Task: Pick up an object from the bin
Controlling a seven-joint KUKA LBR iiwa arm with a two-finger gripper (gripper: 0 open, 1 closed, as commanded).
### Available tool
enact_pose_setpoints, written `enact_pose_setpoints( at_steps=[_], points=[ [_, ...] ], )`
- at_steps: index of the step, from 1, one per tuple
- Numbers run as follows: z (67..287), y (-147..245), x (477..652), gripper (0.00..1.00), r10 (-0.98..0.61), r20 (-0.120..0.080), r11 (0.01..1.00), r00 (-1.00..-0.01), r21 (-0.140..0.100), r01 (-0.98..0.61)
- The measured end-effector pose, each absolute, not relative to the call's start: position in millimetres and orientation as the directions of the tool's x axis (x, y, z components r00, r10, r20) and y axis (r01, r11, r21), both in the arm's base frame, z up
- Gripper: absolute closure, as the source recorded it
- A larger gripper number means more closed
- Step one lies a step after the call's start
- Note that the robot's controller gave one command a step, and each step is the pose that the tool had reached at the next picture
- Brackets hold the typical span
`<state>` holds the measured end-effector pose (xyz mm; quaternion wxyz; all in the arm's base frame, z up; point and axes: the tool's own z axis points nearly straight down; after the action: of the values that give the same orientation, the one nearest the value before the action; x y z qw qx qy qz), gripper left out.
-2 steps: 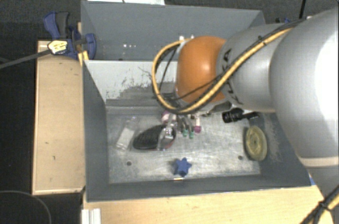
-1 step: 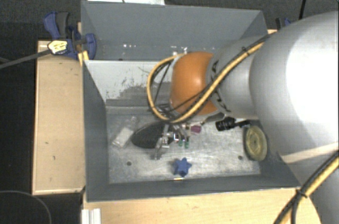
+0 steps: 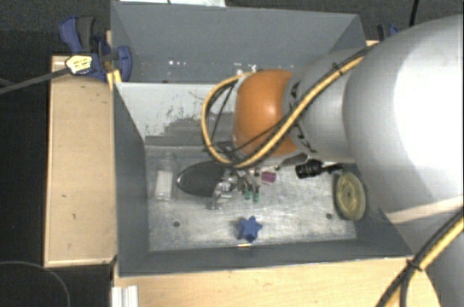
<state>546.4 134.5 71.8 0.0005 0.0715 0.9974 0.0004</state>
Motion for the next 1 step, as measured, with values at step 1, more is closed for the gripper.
enact_pose_setpoints(
  at_steps=[1],
  points=[
    [198.4, 142.2, 548.2, 1.00, 0.160, -0.008, 0.987, -0.987, 0.004, 0.160]
  ],
)
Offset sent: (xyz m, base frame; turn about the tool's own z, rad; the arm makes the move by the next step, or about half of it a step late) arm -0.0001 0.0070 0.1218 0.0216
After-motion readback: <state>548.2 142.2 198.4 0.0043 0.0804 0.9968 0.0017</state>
